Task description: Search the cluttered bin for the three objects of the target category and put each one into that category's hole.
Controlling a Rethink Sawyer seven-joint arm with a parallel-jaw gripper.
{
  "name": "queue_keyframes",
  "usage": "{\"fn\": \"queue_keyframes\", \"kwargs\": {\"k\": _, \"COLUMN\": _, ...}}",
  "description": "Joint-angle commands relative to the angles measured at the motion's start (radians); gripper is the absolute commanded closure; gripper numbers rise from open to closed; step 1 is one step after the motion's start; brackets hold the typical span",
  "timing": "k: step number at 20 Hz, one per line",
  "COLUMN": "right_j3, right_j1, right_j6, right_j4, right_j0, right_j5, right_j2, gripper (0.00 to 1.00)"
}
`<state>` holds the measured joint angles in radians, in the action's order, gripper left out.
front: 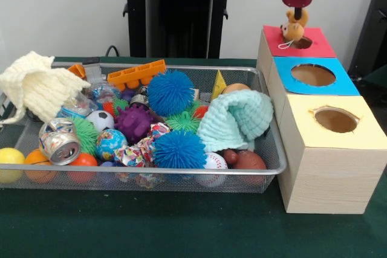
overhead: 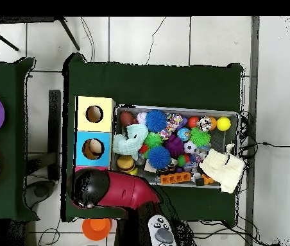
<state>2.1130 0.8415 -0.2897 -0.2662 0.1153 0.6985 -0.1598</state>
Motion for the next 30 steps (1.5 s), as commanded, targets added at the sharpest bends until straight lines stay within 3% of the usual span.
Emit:
{"fn": "queue_keyframes", "kwargs": {"k": 1, "right_j3": 0.076, "right_j1": 0.007, "right_j6": -0.278, "right_j4": -0.062, "right_j0": 0.043, "right_j5": 0.007, "right_j2": -0.025, "gripper": 1.00}}
{"fn": "queue_keyframes", "kwargs": {"k": 5, "right_j3": 0.071, "right_j1": 0.003, "right_j6": -0.280, "right_j4": -0.044, "right_j0": 0.038, "right_j5": -0.002, "right_j2": -0.020, "gripper": 1.00}}
{"fn": "queue_keyframes", "kwargs": {"k": 6, "right_j3": 0.072, "right_j1": 0.002, "right_j6": -0.278, "right_j4": -0.039, "right_j0": 0.040, "right_j5": -0.004, "right_j2": -0.021, "gripper": 0.00}}
{"fn": "queue_keyframes", "kwargs": {"k": 21, "right_j3": 0.074, "right_j1": -0.007, "right_j6": -0.263, "right_j4": -0.073, "right_j0": 0.053, "right_j5": -0.071, "right_j2": -0.066, "gripper": 0.00}}
{"fn": "queue_keyframes", "kwargs": {"k": 30, "right_j3": 0.100, "right_j1": 0.011, "right_j6": -0.222, "right_j4": -0.124, "right_j0": 0.094, "right_j5": -0.204, "right_j2": -0.122, "gripper": 0.00}}
